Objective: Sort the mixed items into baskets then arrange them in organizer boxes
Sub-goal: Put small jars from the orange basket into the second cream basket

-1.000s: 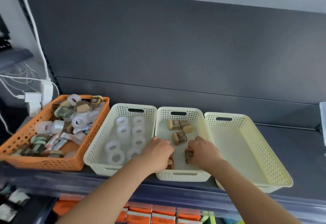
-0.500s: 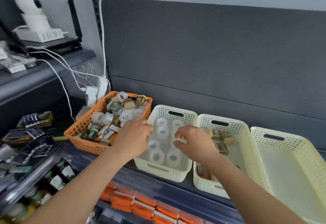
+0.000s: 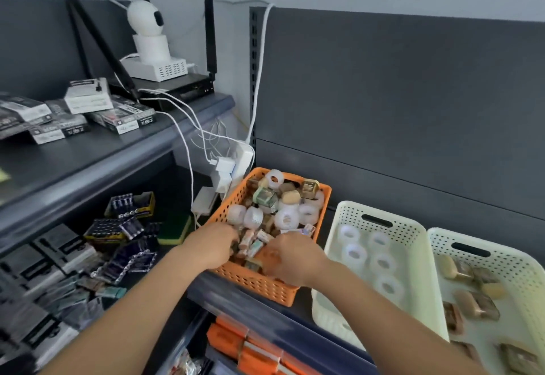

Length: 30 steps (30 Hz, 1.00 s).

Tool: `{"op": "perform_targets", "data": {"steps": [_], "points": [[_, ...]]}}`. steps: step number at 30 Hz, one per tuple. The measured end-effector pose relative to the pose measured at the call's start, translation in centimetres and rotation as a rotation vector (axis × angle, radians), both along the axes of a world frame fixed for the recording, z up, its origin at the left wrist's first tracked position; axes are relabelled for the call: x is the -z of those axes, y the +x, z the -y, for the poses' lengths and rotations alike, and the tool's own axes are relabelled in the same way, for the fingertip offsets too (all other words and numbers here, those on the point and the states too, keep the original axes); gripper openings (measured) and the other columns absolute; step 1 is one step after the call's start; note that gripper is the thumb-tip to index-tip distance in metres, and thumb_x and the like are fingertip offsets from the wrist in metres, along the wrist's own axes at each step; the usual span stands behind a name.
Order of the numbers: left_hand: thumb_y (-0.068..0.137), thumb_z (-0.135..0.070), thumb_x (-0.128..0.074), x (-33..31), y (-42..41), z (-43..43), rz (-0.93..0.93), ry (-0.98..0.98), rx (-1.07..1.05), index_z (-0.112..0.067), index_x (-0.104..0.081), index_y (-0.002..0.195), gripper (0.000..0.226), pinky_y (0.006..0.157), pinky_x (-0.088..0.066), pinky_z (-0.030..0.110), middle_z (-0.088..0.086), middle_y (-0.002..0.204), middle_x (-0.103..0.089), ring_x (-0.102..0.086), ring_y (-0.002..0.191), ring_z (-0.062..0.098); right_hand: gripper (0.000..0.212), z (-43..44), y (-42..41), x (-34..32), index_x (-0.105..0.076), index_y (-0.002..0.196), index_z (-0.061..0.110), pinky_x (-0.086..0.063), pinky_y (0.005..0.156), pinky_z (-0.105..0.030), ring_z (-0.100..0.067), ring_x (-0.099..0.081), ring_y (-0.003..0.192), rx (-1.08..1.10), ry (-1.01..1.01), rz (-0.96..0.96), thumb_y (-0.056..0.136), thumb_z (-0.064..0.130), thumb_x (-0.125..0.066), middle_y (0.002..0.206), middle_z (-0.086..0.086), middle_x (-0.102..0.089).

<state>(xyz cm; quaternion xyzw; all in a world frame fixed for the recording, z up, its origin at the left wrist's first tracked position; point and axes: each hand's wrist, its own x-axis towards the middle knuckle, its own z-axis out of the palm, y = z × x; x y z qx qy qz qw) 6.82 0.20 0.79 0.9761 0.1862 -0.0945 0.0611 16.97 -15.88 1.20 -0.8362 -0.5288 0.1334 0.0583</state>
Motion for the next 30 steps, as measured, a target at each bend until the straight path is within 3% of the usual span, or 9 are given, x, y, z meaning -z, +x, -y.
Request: {"op": "perform_targets", "data": {"steps": [3,6,9,12,14,18,21,26,30], "points": [[0.083,-0.009,-0.058,0.0,0.7,-1.4,-0.051,-0.026,0.036,-0.016,-0.065,0.095,0.015,0.073,-0.052,0.035,0.002,0.093,-0.058,-0.057,0.085,0.019,0.013,-2.4,-0.3,1.1,-0.063,0.084,0.011,-0.049,0.064,-0.033,-0.026,-0.056,0.077,-0.008,-0.100,0.017,0.082,0.017,-0.052,0.086,-0.009,-0.063],[0.084,-0.002,-0.054,0.1,1.4,-1.9,-0.094,0.023,0.108,-0.013,-0.063,0.104,0.024,0.073,-0.051,0.036,0.006,0.099,-0.054,-0.050,0.085,0.020,0.015,-3.6,-0.1,1.9,-0.064,0.090,0.010,-0.050,0.066,-0.035,-0.026,-0.055,0.076,-0.017,-0.170,0.047,0.083,0.016,-0.053,0.083,-0.008,-0.060],[0.086,0.000,-0.051,0.4,1.9,-2.1,-0.086,0.072,0.167,-0.011,-0.060,0.114,0.032,0.083,-0.051,0.039,0.009,0.114,-0.051,-0.050,0.097,0.023,0.014,-4.3,0.1,2.6,-0.062,0.087,0.011,-0.052,0.071,-0.039,-0.026,-0.057,0.077,-0.017,-0.215,0.077,0.086,0.022,-0.054,0.081,-0.006,-0.059],[0.085,-0.001,-0.055,0.7,2.2,-2.3,-0.093,0.068,0.179,-0.009,-0.061,0.110,0.027,0.083,-0.051,0.039,0.009,0.115,-0.050,-0.052,0.100,0.025,0.012,-4.8,0.1,2.9,-0.056,0.078,0.013,-0.050,0.071,-0.038,-0.025,-0.056,0.076,-0.007,-0.227,0.074,0.085,0.022,-0.055,0.077,-0.003,-0.055],[0.083,-0.003,-0.058,0.8,2.2,-2.7,-0.081,0.036,0.186,-0.010,-0.061,0.112,0.030,0.081,-0.052,0.038,0.007,0.115,-0.050,-0.053,0.099,0.024,0.006,-5.1,0.1,3.0,-0.054,0.083,0.015,-0.050,0.072,-0.039,-0.024,-0.056,0.079,0.017,-0.194,0.039,0.084,0.020,-0.056,0.082,-0.003,-0.056],[0.078,-0.014,-0.065,0.9,2.0,-3.4,-0.023,-0.065,0.175,-0.016,-0.061,0.113,0.035,0.078,-0.052,0.038,0.001,0.114,-0.047,-0.052,0.097,0.020,0.031,-4.9,-0.1,3.4,-0.050,0.109,0.017,-0.050,0.081,-0.040,-0.023,-0.057,0.096,0.090,-0.071,-0.082,0.081,0.023,-0.065,0.105,-0.004,-0.060],[0.077,-0.022,-0.069,0.9,1.9,-3.7,0.033,-0.120,0.166,-0.019,-0.061,0.111,0.036,0.075,-0.051,0.034,-0.001,0.114,-0.046,-0.052,0.095,0.017,0.042,-4.5,0.0,3.0,-0.053,0.112,0.020,-0.050,0.078,-0.034,-0.020,-0.056,0.091,0.177,0.093,-0.201,0.075,0.023,-0.072,0.110,-0.003,-0.059],[0.076,-0.033,-0.073,-0.3,2.2,-3.6,0.150,-0.259,0.141,-0.024,-0.052,0.132,0.061,0.089,-0.043,0.026,-0.007,0.130,-0.042,-0.049,0.109,0.011,0.037,-2.4,0.5,1.3,-0.060,0.107,0.023,-0.051,0.076,-0.028,-0.012,-0.058,0.086,0.322,0.403,-0.355,0.073,0.026,-0.074,0.099,0.005,-0.062],[0.076,-0.035,-0.075,-1.7,3.0,-0.8,0.294,-0.319,0.117,-0.026,-0.050,0.135,0.065,0.087,-0.042,0.027,-0.011,0.118,-0.044,-0.048,0.105,0.010,0.034,0.9,1.0,0.1,-0.058,0.099,0.036,-0.045,0.060,-0.011,0.003,-0.057,0.070,0.470,0.642,-0.448,0.071,0.023,-0.074,0.083,0.018,-0.059]]}}
